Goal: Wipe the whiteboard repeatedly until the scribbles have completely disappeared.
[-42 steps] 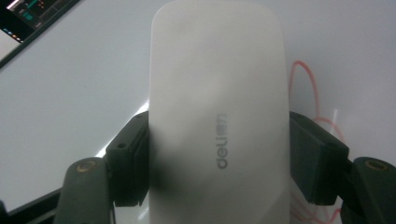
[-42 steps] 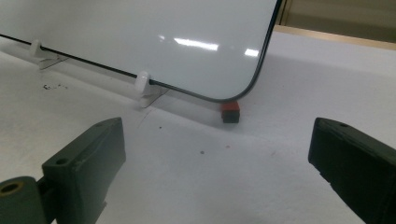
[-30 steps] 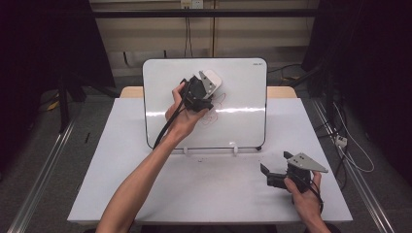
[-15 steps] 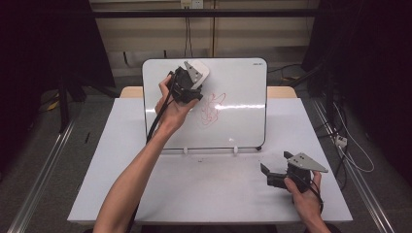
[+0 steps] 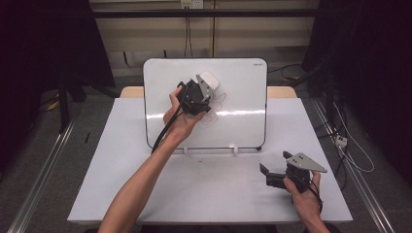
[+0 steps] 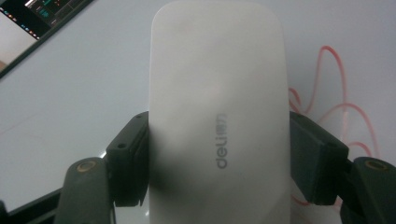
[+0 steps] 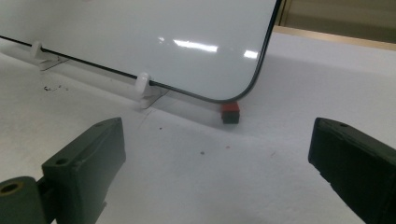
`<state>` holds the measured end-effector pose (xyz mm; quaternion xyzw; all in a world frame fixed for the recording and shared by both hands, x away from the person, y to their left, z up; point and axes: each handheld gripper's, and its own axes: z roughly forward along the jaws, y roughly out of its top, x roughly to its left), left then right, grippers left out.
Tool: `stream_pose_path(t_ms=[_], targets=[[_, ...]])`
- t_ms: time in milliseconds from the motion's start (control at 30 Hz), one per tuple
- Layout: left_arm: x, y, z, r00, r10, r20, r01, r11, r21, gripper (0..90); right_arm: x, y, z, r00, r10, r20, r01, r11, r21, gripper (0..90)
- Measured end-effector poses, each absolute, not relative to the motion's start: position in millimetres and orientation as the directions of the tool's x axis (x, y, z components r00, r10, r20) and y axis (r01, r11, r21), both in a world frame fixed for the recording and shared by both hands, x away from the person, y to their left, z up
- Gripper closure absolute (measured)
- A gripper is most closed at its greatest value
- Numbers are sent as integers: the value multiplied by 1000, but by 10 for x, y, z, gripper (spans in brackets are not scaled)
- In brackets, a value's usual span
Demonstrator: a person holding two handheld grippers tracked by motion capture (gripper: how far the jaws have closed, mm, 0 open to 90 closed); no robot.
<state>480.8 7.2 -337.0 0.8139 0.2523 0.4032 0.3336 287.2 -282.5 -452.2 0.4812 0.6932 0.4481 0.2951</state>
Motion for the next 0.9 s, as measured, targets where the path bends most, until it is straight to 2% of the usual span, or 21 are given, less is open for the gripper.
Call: stream_pose_path(t_ms=[533, 900], targets=[[4793, 95, -3400, 578, 648, 496, 105, -662, 742, 310, 2876, -2846, -4525, -359, 933, 30, 406, 127, 905, 41], [4977, 242, -3180, 542, 696, 471, 130, -623, 771, 310, 2876, -2858, -4529, -352, 935, 29, 409, 126, 904, 41]])
